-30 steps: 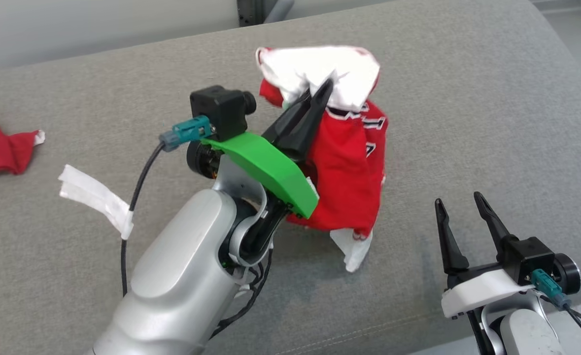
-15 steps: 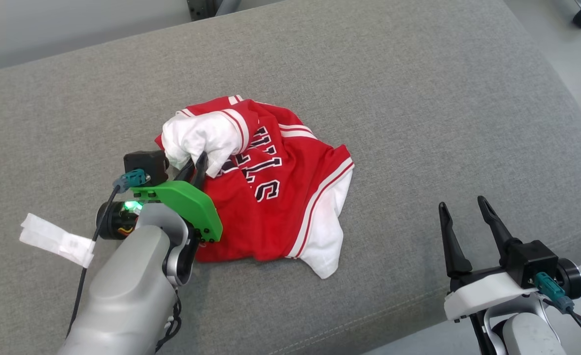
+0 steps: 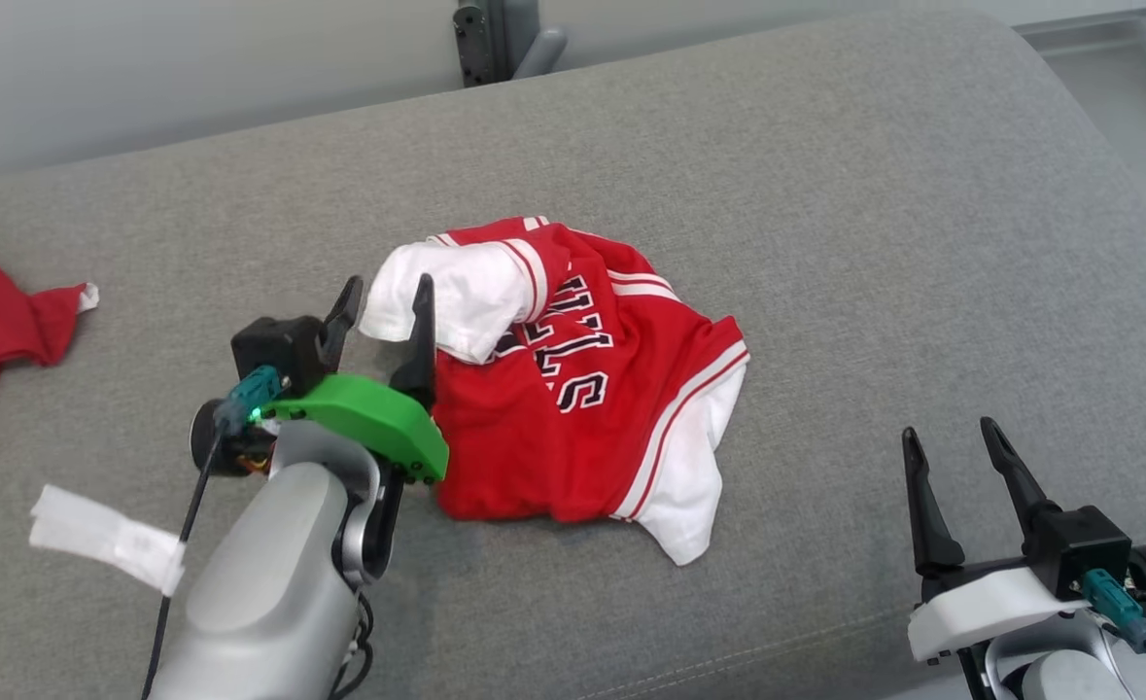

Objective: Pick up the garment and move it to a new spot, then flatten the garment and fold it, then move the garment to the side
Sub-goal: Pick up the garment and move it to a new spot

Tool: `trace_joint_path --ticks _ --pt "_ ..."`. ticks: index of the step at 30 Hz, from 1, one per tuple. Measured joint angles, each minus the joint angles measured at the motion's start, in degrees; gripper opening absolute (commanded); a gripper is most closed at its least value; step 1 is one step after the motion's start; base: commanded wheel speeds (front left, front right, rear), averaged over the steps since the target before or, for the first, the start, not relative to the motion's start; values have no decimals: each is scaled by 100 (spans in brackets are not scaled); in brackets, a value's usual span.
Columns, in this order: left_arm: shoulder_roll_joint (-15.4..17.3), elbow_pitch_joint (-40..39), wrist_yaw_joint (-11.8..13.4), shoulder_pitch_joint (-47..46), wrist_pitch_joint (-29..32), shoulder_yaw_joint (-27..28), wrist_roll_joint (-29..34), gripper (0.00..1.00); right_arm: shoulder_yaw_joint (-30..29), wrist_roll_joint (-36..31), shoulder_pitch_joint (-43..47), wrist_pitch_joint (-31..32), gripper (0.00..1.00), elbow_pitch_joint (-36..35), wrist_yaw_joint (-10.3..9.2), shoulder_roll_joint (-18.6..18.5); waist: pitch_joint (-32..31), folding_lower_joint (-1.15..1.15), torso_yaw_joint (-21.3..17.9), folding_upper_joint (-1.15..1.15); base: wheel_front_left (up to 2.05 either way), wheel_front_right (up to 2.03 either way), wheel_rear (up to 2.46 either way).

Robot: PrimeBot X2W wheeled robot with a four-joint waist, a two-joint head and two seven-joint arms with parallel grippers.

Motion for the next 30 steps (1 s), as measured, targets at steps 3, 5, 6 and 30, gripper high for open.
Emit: trace_joint_path --ticks 3,5,6,30 --pt "132 -754 66 671 0 238 376 100 -96 -148 110 0 100 -132 0 0 -139 0 140 0 0 0 0" --pt "229 -1191 65 1067 -1 354 600 100 -162 -229 172 0 100 -232 0 0 -226 0 244 0 0 0 0" --pt "272 -1378 60 1253 -1 430 667 100 -186 -266 186 0 100 -272 0 -1 -265 0 297 0 0 0 0" --pt "89 -2648 -737 4392 -9 2527 1920 100 -428 -632 605 0 100 -241 0 1 -896 0 1235 0 0 0 0"
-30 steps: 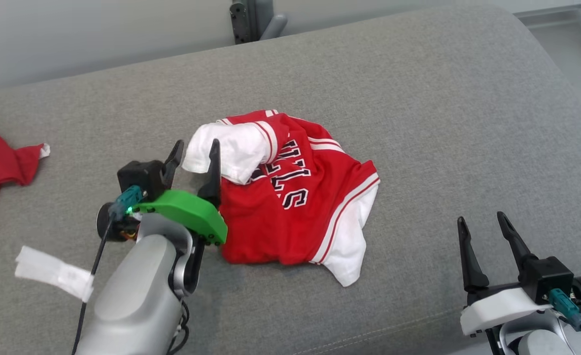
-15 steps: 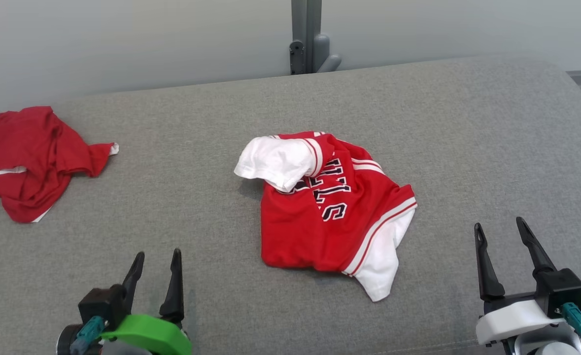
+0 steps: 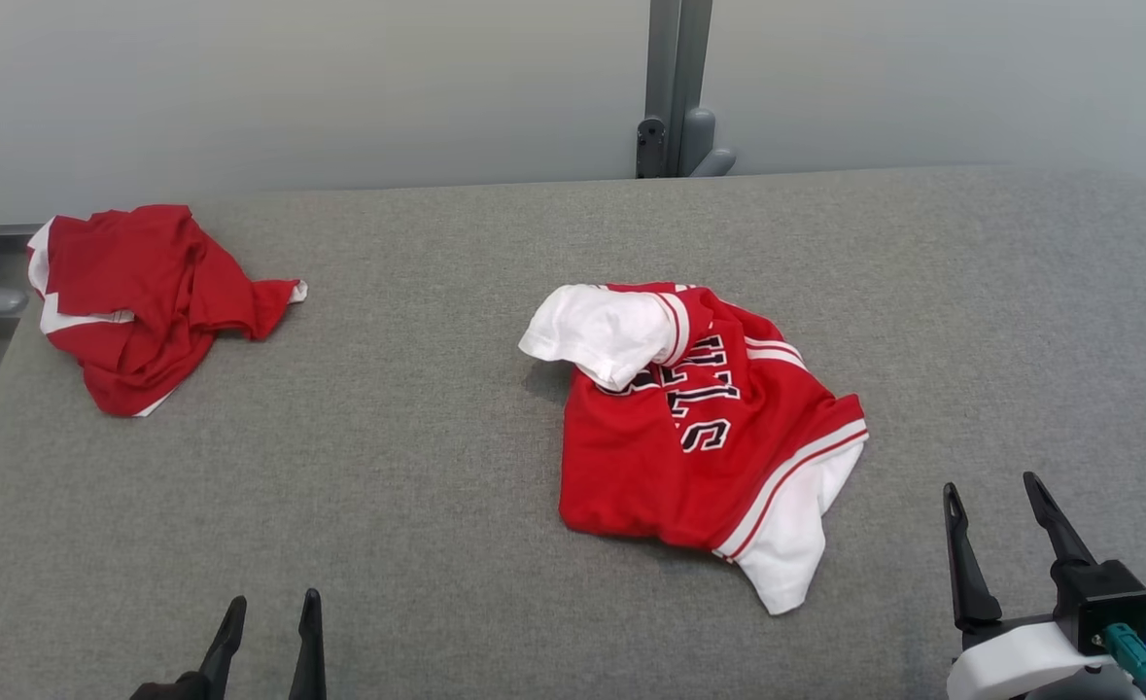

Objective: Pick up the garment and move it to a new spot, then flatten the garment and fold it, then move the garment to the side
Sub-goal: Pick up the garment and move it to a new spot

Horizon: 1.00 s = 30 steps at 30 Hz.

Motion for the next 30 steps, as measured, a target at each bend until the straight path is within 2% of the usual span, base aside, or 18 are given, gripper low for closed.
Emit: trace_joint_path --ticks 4,9,30 --pt "-126 -102 -163 21 0 120 241 100 -18 -3 9 0 100 66 0 1 -6 0 35 0 0 0 0" --pt "-205 -152 -233 -8 0 176 400 100 -4 22 5 0 100 132 0 1 5 0 -13 0 0 0 0" --pt "-129 -212 -241 -69 0 67 387 100 69 112 -24 0 100 185 0 1 17 0 -182 0 0 0 0"
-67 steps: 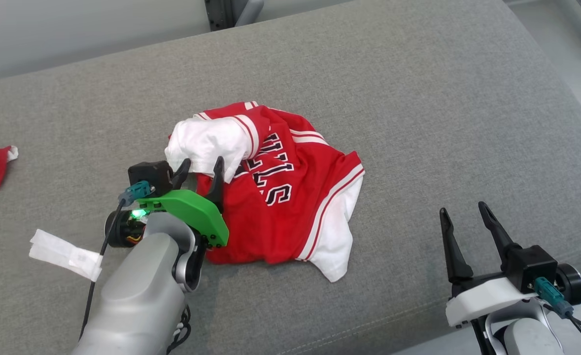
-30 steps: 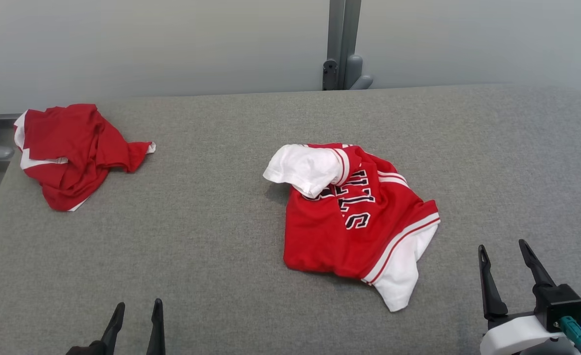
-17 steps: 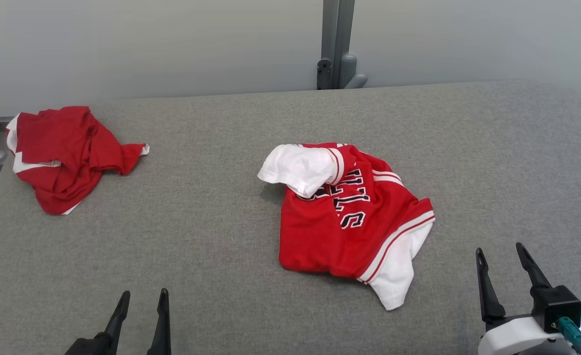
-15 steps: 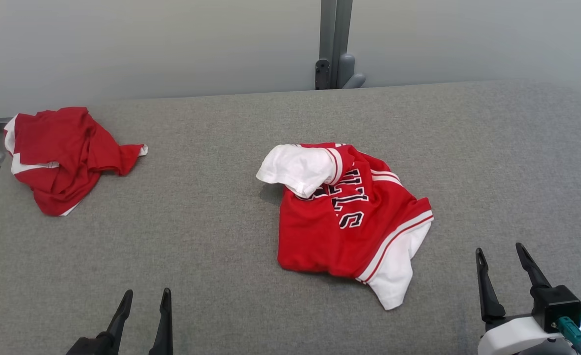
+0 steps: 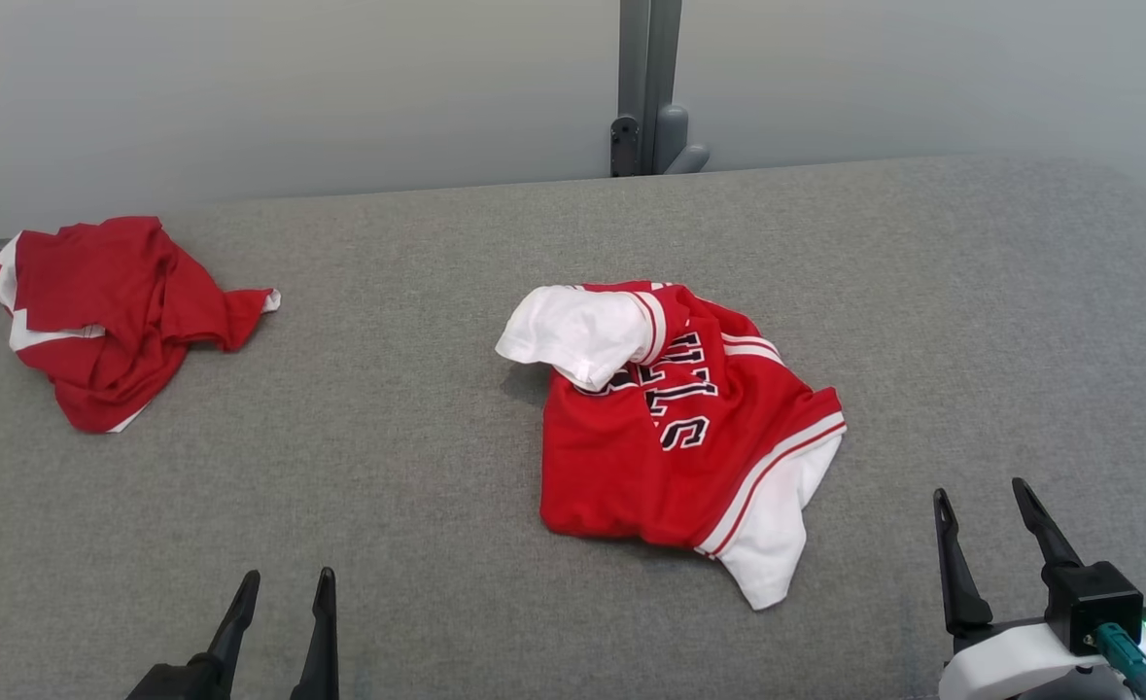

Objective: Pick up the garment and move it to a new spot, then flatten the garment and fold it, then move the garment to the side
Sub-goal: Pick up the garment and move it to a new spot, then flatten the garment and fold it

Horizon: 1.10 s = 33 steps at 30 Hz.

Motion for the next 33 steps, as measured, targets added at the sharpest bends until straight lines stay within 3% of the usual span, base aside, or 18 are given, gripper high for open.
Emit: trace_joint_path --ticks 6,13,20,33 --pt "-9 -120 0 -126 0 -402 -52 100 56 -15 -58 0 100 8 0 0 11 0 -89 0 0 0 0" --pt "170 -103 -1 -715 -1 -1729 -177 100 140 -36 -132 0 100 10 0 -1 70 0 -308 0 0 0 0" --pt "463 715 -16 -1612 126 -3383 -316 100 216 -10 -240 0 100 -19 0 3 222 0 -639 0 0 0 0" --pt "447 2562 -15 -3007 43 -4124 -318 100 163 119 -472 0 100 -52 0 -2 728 0 -1239 0 0 0 0"
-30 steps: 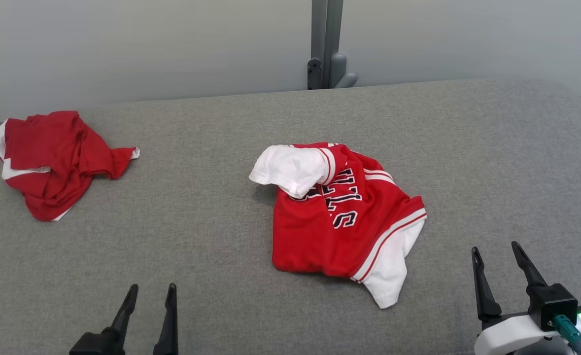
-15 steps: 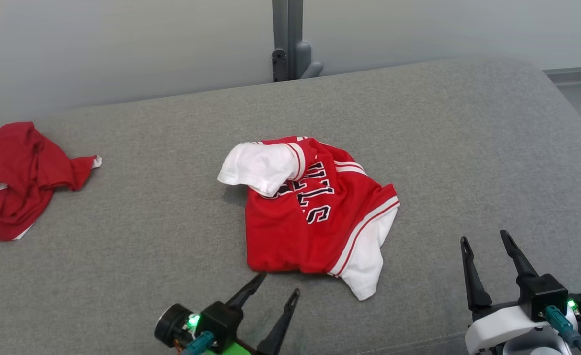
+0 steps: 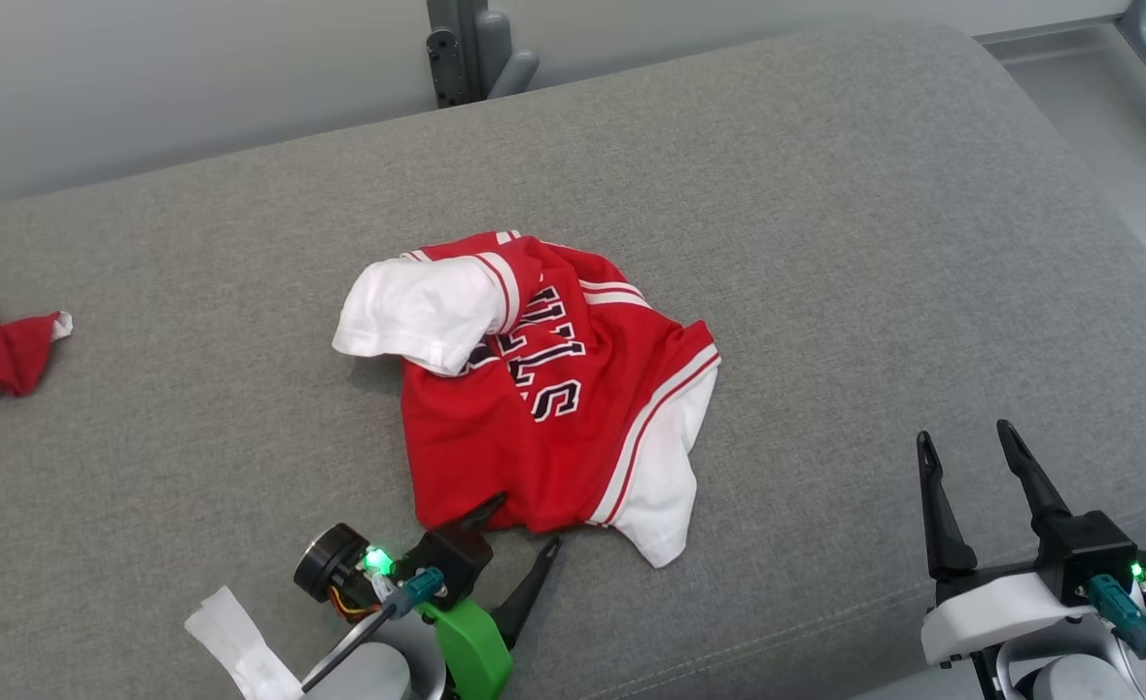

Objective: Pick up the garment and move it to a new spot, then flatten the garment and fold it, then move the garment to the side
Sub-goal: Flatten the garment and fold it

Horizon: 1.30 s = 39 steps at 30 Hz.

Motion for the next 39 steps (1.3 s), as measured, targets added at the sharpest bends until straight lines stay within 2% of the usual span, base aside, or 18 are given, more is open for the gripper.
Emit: trace_joint_path --ticks 5,6,7,8,9,16,25,31,36,37,39 --pt "-78 421 5 -255 -20 -70 132 100 -33 78 -54 0 100 5 0 1 126 0 -160 0 0 0 0" --pt "-78 421 5 -255 -20 -70 132 72 -33 78 -54 0 100 5 0 1 126 0 -160 0 0 0 0" --pt "-89 500 5 -298 -25 -135 183 36 -36 85 -54 0 100 11 0 1 140 0 -179 0 0 0 0" --pt "-122 567 4 -338 -26 -165 191 7 -38 93 -54 0 100 16 0 1 152 0 -195 0 0 0 0" --pt "-174 589 4 -362 -25 -137 149 0 -36 103 -55 0 100 24 0 1 157 0 -206 0 0 0 0" --pt "-382 -164 4 -673 -34 445 -212 0 -64 136 -106 0 100 36 0 2 136 0 -174 0 0 0 0" --pt "-250 -1614 53 -794 -34 1619 -642 0 -75 170 -84 0 100 56 0 2 2 0 -174 0 0 0 0" --pt "67 -2452 212 -823 118 2387 -1239 0 -105 187 3 0 100 71 0 2 -133 0 -195 0 0 0 0" --pt "552 -3175 310 -854 614 3008 -1758 0 -138 207 66 0 100 75 0 2 -197 0 -155 0 0 0 0" --pt "771 -3411 311 -901 857 3181 -1908 0 -147 212 65 0 100 69 0 -1 -188 0 -126 0 0 0 0" --pt "905 -3577 305 -1000 1068 3359 -2184 0 -129 220 63 0 100 69 0 3 -161 0 -104 0 0 0 0"
